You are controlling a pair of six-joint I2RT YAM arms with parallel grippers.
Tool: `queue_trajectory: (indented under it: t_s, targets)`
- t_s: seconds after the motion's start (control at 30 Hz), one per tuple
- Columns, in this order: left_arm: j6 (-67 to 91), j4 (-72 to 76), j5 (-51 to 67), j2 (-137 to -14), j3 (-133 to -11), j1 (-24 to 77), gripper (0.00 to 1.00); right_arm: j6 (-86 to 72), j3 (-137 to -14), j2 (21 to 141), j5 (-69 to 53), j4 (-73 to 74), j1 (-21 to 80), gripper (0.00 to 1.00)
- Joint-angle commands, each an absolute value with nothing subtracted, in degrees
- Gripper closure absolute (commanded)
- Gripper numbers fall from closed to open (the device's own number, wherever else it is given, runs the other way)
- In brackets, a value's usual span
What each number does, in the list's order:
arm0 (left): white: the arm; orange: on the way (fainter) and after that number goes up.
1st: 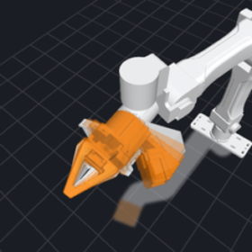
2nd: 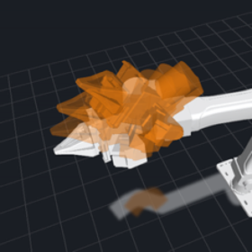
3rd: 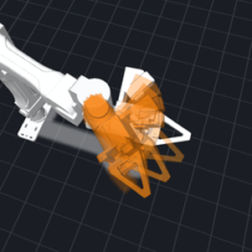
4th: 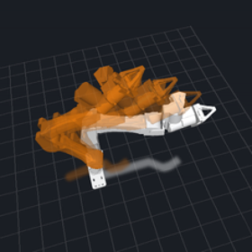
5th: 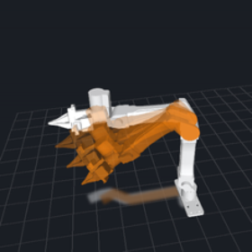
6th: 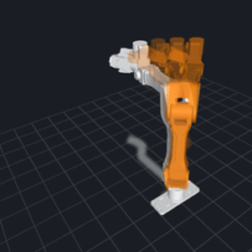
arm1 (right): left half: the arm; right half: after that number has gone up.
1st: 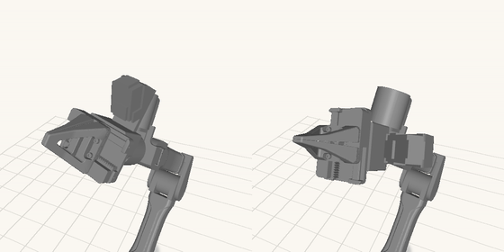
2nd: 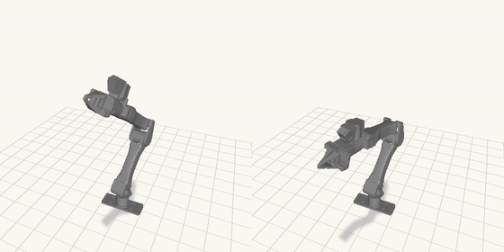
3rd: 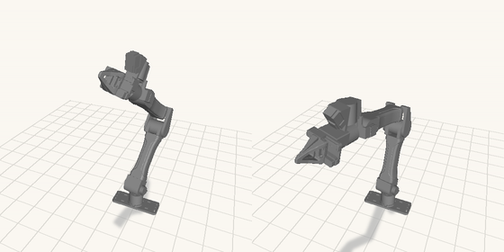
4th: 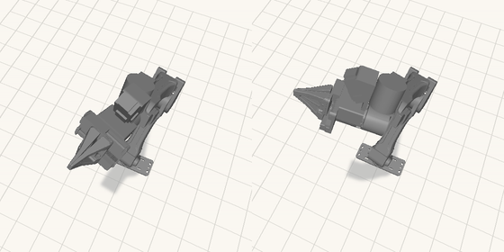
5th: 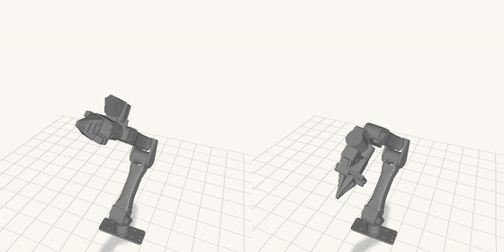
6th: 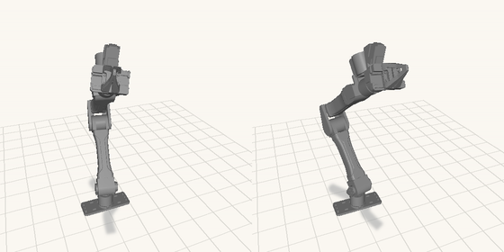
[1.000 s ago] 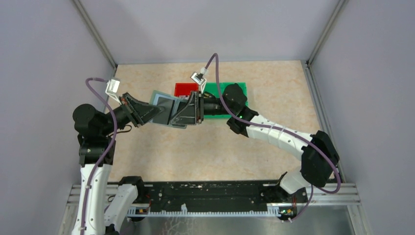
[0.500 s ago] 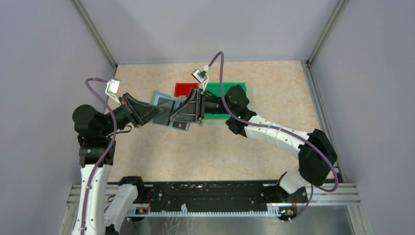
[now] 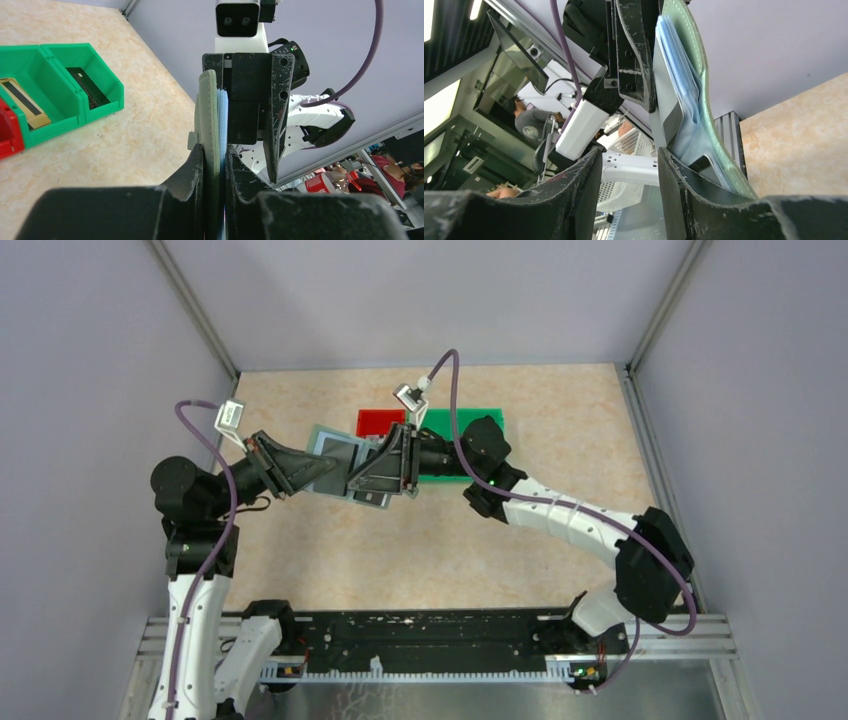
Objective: Take the credit cards out of the card holder
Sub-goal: Remove the credit card from the card holder.
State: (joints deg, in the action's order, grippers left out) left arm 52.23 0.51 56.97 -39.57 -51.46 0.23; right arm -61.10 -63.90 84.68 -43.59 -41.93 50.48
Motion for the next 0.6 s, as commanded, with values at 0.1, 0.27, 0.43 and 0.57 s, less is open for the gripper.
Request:
queue_trajectory:
  t_s: [0.1, 0.27, 0.43, 0.57]
  targets:
    - [56.46, 5.71, 59.30, -38.27, -53.91, 0.35, 1.00, -56.84, -62.07, 80.79, -43.81, -37.14, 50.21, 0.56]
    - [57.00, 5.84, 59.50, -38.15, -53.71, 0.38, 1.00, -56.34, -62.72, 80.53, -43.50, -36.72, 49.92, 0.55]
    - [56.49, 5.57, 60.12, -38.15, -54.29, 0.36, 1.00, -58.13, -63.61, 82.15, -44.03, -39.08, 49.97, 0.55]
    - [56.25, 5.53, 60.29, -38.10, -53.54, 0.38, 1.00, -60.31, -64.32, 83.45, -44.61, -43.15, 49.97, 0.56]
